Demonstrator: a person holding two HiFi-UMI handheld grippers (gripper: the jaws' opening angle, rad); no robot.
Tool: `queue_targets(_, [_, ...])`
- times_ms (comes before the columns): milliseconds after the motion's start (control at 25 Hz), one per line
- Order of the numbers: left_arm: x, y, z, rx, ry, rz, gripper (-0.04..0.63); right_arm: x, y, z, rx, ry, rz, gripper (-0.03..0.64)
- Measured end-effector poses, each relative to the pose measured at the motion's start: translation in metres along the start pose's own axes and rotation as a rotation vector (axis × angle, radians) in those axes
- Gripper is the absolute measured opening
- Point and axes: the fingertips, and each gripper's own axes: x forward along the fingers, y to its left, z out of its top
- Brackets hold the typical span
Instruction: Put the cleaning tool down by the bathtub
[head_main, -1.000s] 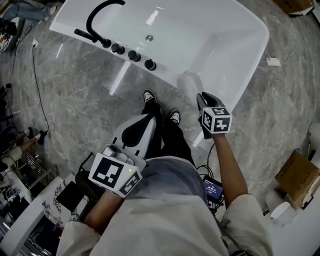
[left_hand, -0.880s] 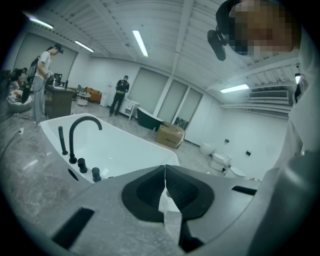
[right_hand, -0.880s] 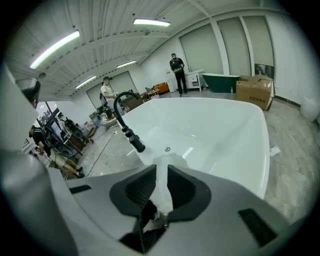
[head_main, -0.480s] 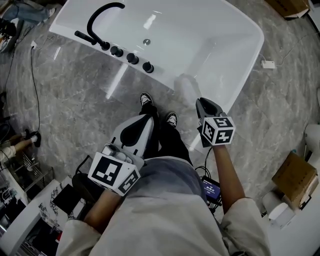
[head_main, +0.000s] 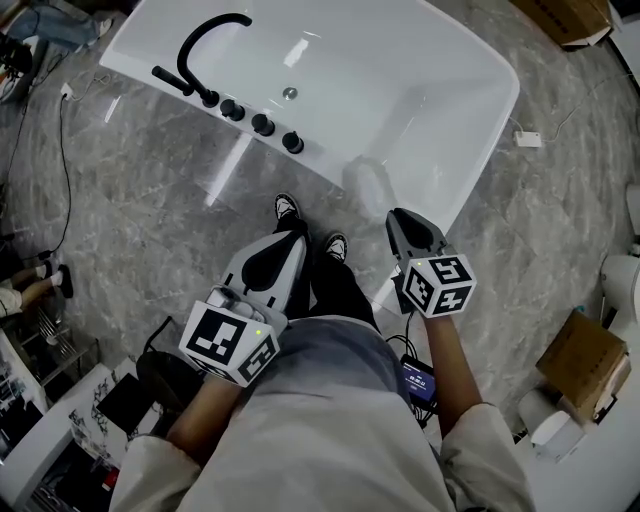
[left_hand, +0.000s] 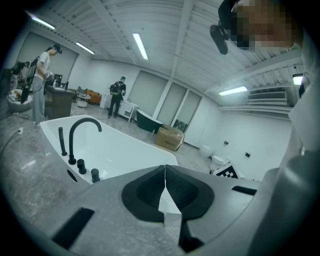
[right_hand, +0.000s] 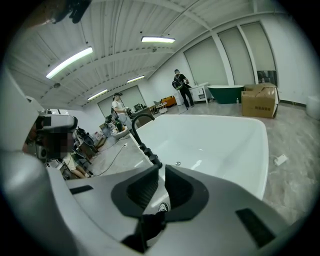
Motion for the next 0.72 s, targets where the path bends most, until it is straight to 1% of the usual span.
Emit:
queue_targets(320, [0.001,-0.004,-0.001,0.000,-0.003,-0.001,0.009,-0.037,0.022,0.028,-0.021,-0.054,0.029,0.034])
queue_targets(520, [0.003,-0.003,0.002,0.001,-0.014,0.003,0.009,-0.055,0.031,0.044,-0.050,-0.058,0.037,0.031])
queue_targets(720, [0.004,-0.004,0.003,-0.011,-0.025,0.001,0.009,-0.073,0.041,0.063,-0.053,-0.104,0.051,0.028])
